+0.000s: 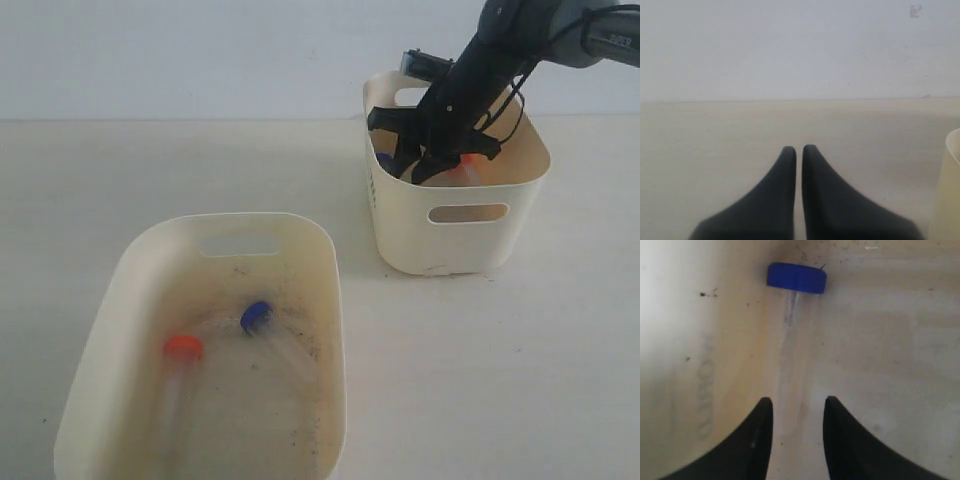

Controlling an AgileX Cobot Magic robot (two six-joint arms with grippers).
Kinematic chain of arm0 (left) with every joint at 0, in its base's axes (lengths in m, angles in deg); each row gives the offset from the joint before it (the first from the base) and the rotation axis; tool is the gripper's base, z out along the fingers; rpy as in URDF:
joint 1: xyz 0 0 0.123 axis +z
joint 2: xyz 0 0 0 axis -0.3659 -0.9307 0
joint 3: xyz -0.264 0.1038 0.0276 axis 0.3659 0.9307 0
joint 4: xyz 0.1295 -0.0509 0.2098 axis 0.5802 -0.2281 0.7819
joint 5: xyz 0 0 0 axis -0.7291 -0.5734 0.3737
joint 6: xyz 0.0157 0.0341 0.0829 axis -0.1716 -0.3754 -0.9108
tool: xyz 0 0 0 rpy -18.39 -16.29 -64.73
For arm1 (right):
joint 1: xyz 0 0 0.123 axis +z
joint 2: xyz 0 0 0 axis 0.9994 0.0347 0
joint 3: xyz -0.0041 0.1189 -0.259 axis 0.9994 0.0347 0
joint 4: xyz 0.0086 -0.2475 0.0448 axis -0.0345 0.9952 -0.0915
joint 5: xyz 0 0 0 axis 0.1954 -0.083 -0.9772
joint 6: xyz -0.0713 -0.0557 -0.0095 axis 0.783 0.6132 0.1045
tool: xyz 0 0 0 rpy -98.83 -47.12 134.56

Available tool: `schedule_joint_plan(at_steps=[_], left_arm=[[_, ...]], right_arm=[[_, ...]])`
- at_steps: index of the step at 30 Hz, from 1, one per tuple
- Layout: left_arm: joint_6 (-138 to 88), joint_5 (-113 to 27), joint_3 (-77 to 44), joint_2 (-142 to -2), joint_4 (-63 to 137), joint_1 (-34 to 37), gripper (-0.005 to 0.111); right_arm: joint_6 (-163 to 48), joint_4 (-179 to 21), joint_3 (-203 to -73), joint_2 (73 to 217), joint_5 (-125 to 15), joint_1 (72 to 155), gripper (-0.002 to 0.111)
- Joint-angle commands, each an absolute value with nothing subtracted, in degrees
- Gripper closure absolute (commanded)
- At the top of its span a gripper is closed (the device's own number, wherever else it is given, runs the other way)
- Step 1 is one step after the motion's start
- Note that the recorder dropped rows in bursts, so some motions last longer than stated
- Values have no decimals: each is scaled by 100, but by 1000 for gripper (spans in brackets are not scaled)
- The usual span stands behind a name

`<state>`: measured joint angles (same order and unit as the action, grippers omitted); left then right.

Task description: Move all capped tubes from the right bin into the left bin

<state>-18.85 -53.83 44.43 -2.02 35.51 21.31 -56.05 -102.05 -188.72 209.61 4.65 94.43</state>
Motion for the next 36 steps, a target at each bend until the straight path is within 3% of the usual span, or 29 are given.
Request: schedule_joint_plan(at_steps=[1, 3, 5, 36], left_arm=[[-1861, -5329, 4421, -222, 3532, 2090, 103], [-1861, -5329, 4421, -222, 3532, 2090, 103], [-1861, -5329, 4421, -222, 3532, 2090, 103], [-1861, -5329, 4421, -222, 3532, 2090, 103]], right_arm=[[-5413, -10262, -18896, 20973, 340, 9428, 70], [-5413, -10276, -18896, 20973, 321, 9428, 53], [-5413, -10260, -18896, 20973, 321, 9428, 46], [-5534, -9846, -18883, 20973, 207, 9528, 46]])
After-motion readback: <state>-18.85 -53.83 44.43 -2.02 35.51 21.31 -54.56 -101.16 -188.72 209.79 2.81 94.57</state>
